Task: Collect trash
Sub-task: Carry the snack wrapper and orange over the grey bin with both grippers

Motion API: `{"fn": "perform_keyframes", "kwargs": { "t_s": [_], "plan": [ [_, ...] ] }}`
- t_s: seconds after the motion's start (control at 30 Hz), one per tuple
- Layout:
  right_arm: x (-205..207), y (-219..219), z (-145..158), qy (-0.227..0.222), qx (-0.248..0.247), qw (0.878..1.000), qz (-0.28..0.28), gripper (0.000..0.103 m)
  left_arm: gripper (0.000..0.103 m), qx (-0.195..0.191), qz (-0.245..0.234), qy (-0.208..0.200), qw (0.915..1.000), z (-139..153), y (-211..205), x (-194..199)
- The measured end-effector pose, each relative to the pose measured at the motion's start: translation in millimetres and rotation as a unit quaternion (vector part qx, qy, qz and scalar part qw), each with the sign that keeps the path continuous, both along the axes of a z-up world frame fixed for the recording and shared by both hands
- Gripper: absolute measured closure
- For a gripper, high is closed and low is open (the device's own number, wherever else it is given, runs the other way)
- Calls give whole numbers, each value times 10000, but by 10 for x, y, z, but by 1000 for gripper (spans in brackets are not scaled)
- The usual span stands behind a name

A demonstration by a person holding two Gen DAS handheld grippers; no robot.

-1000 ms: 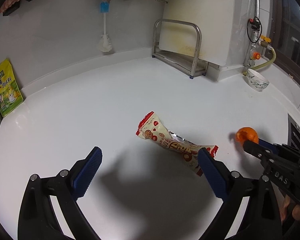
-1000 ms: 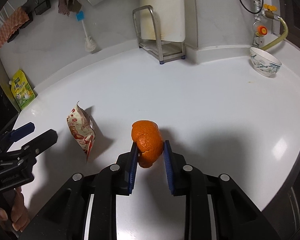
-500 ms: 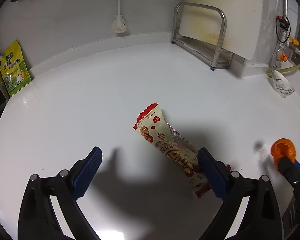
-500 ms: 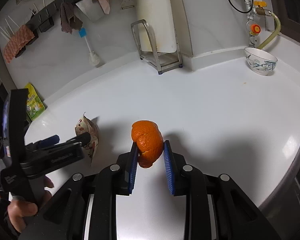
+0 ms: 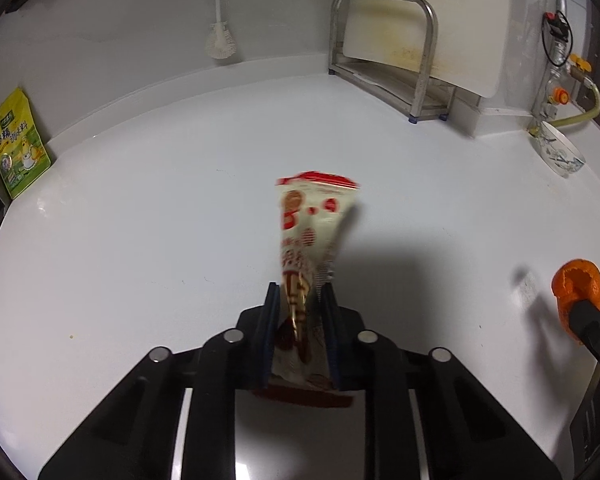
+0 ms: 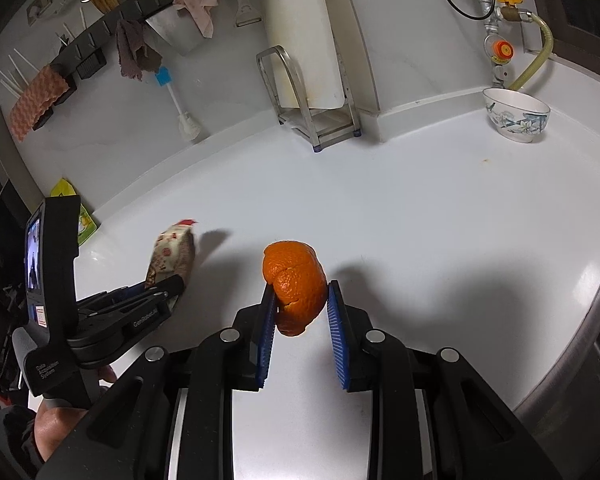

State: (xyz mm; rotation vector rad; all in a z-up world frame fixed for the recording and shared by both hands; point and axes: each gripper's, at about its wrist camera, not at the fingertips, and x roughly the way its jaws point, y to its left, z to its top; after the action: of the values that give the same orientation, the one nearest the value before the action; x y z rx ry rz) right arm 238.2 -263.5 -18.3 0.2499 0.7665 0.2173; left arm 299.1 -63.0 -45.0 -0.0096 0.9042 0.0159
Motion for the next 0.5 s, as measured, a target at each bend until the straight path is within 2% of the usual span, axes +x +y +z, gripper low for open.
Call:
{"fn": "perform_keyframes", "kwargs": {
  "t_s": [0.23, 0.5],
  "plan": [
    [-216, 23, 44, -60, -46, 10000, -36, 79, 87, 102, -338, -209, 9992, 121, 65, -379],
    [-790, 132, 145, -96, 11, 9998, -155, 79, 87, -162, -520, -356, 9979, 370, 320, -977]
  ]
}}
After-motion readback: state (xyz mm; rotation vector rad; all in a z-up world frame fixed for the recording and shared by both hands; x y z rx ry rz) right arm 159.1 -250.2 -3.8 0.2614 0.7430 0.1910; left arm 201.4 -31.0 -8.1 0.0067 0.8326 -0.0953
